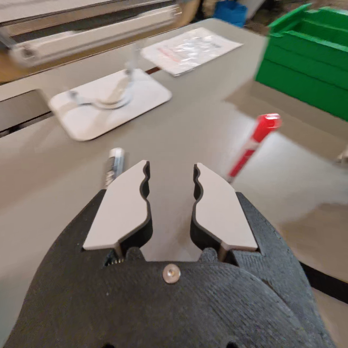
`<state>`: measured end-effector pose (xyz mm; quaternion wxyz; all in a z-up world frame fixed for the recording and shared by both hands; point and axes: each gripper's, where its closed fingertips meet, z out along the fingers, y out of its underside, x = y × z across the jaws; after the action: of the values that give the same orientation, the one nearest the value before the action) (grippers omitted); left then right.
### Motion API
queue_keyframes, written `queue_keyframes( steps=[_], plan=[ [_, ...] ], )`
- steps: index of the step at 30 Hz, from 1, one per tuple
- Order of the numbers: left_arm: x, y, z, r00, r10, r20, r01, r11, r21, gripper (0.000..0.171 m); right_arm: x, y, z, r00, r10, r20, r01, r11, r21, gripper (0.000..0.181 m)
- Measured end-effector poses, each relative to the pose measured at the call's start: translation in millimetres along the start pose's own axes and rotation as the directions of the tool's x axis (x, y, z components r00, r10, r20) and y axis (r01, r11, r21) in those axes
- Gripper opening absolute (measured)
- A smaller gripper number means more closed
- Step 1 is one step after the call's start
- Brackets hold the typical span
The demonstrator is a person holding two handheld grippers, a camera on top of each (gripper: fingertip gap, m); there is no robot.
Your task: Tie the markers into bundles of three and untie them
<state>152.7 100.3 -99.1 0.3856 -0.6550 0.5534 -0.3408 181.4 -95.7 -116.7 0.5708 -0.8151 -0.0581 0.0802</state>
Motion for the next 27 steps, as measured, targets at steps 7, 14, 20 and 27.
queue_keyframes(
  steps=[7, 14, 20, 27],
  plan=[
    [-75.2, 64.2, -0.9, 0.966, -0.092, 0.242, 0.145, 0.967, -0.211, 0.046, -0.8, -0.2, 2.0, 1.0, 0.003, 0.011, -0.003, 1.0, 0.0, 0.036],
    [-85.4, 83.9, 15.2, 0.954, -0.067, 0.292, 0.158, 0.94, -0.303, 0.045, -2.5, 1.2, 3.8, 1.0, -0.003, 0.014, 0.003, 1.0, -0.006, 0.036],
    [-85.3, 86.8, 12.7, 0.958, -0.12, 0.259, 0.203, 0.925, -0.321, 0.021, -0.9, 1.0, 3.2, 1.0, 0.003, 0.011, -0.003, 1.0, -0.003, 0.036],
    [-82.4, 54.6, -24.5, 0.972, -0.017, 0.233, 0.092, 0.944, -0.317, 0.02, 4.0, -7.6, 2.1, 0.997, -0.065, -0.046, 0.066, 0.998, 0.02, 0.035]
  ],
)
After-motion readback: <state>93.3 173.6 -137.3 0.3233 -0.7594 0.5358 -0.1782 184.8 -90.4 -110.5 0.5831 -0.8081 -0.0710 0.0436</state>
